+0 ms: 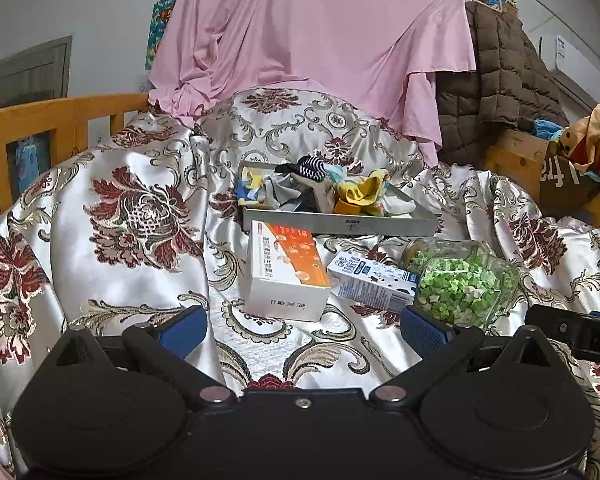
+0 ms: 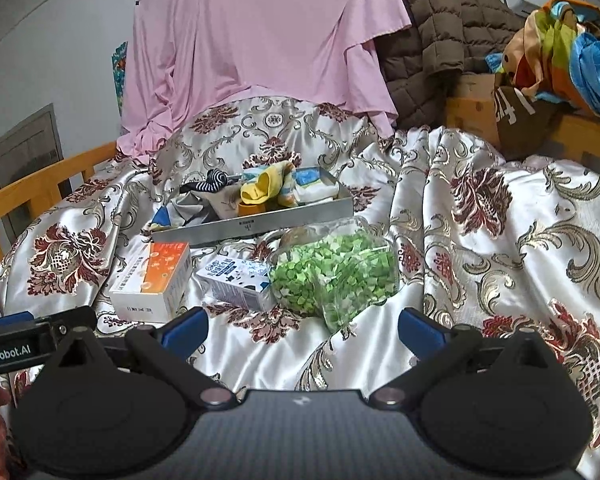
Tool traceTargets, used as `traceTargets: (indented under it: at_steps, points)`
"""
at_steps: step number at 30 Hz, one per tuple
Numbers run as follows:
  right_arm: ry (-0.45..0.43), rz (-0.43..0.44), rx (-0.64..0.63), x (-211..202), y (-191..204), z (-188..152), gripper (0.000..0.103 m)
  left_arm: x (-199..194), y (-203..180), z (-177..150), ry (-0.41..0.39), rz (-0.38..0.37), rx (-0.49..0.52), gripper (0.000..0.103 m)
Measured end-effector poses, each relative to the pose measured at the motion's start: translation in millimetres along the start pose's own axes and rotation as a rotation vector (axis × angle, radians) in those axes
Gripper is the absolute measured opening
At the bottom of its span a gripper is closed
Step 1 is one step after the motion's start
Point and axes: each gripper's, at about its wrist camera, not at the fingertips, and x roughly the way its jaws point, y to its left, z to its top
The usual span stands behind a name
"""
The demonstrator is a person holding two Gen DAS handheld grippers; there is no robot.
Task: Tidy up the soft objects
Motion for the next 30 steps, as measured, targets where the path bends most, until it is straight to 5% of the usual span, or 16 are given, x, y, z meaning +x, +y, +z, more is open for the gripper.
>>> traceTargets:
  at_steps: [30]
  points:
    - [-0.005,-0.010,-0.007,-1.0,-1.1,0.5,0.103,-1.5,-0.6,0.4,-0.009,-0.001,0.004,0.102]
